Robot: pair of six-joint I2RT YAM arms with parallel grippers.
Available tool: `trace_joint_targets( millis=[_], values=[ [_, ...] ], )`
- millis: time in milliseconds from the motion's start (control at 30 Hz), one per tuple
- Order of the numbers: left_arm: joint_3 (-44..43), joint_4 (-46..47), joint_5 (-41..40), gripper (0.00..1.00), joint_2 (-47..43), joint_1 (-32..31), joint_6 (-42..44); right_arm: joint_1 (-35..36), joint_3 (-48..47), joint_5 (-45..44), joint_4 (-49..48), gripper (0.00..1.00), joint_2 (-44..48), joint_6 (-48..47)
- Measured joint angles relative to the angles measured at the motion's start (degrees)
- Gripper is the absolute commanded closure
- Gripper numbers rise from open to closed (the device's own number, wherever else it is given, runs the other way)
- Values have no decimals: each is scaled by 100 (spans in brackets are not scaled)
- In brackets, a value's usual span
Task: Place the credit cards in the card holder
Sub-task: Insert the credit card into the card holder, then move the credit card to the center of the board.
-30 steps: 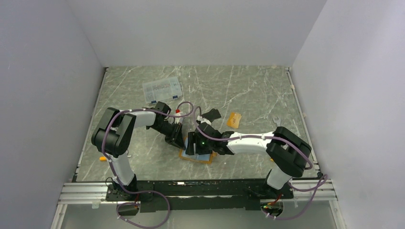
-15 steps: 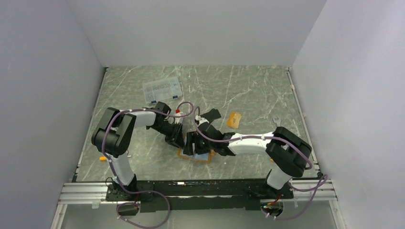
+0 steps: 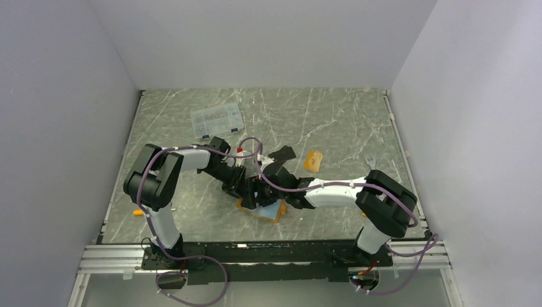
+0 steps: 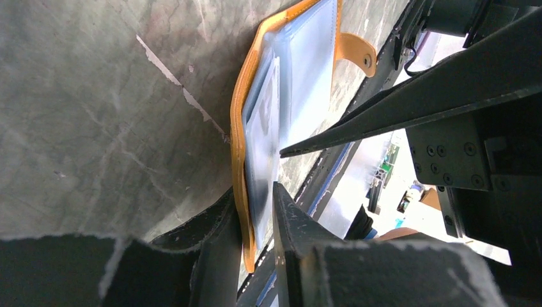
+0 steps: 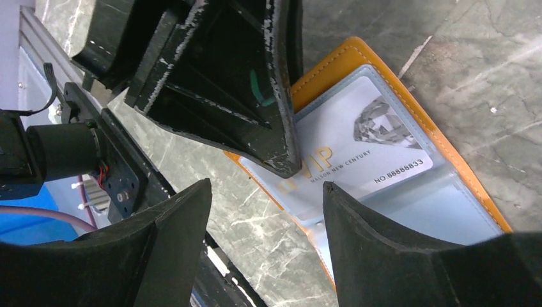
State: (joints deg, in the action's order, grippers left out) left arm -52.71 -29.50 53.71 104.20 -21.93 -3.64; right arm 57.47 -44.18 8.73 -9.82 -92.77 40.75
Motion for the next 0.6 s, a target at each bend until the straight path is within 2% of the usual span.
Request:
trace_joint_targets(
  millis=[100,167,200,233,267,433,600],
  values=[
    [-46,-55,9,72,33,-13,13,0,0,28,-72,33,11,-17],
    [-83,-109,2,61,52,-13,55,-22,61,17,-87,31,111,-15],
    [-103,-142,-4,41,52,-11,92,-55,153,13,-92,30,247,-11],
    [-129,-181,-7,6,52,-4,114,-107,273,9,-87,30,428,-4],
    [-164,-223,-13,1,52,7,164,-188,433,0,-72,29,671,11],
    [-437,-562,101,1,-37,94,409,-623,981,-136,72,29,1735,103],
    [-579,-953,-129,1,-293,166,800,-879,1185,-164,398,29,2124,149]
  ],
)
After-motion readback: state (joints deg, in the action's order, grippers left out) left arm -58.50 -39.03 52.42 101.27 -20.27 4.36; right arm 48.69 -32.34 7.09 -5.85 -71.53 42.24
